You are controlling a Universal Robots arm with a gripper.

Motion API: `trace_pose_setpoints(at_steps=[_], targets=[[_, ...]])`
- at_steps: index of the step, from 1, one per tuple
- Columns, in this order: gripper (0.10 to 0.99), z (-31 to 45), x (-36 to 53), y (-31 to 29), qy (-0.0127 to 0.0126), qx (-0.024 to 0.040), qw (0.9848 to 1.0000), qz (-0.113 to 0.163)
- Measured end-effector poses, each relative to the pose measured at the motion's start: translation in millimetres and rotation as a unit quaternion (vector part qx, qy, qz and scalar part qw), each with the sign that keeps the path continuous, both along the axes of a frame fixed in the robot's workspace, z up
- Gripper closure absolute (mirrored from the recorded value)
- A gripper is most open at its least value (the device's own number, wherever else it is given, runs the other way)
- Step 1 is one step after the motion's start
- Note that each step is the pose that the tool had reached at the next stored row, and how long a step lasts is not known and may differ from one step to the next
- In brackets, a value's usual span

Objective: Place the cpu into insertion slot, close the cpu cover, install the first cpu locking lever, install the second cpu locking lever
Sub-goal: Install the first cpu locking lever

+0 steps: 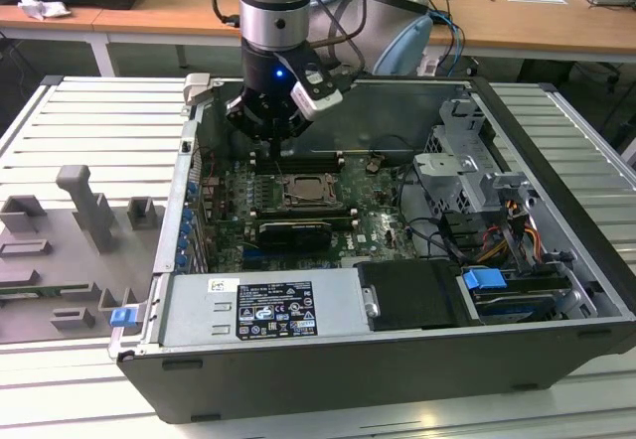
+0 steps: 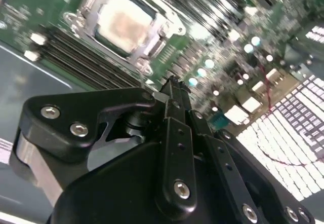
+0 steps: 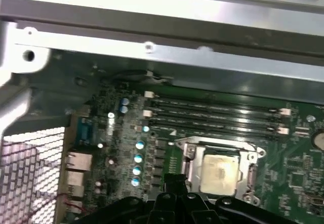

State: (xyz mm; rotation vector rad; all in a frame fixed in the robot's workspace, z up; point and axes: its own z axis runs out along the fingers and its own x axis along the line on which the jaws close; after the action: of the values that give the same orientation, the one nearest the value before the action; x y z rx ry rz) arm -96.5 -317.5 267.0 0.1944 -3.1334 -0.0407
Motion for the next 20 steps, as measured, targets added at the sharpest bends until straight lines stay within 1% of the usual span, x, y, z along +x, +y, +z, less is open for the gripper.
trace_pose_setpoints(at_steps=[1,3,7,9,11,14,16,20], targets=[[0.980,-0.5,-4.2,0.4,-0.0001,0.0001,1.0000,0.000],[0.980,-1.2,-8.1,2.5,0.0000,0.0000,1.0000,0.000],[0.980,-2.5,-9.1,8.4,0.0000,0.0000,1.0000,-0.001],[0.980,-3.2,-9.1,12.5,0.0000,0.0000,1.0000,-0.002],[0.980,-4.3,-9.4,18.8,0.0000,0.0000,1.0000,-0.004],[0.980,-5.1,-9.3,24.2,-0.0001,0.0000,1.0000,-0.005],[0.980,-6.0,-9.3,28.8,0.0000,0.0000,1.0000,-0.006],[0.980,-6.6,-7.1,29.0,0.0000,0.0000,1.0000,-0.008]])
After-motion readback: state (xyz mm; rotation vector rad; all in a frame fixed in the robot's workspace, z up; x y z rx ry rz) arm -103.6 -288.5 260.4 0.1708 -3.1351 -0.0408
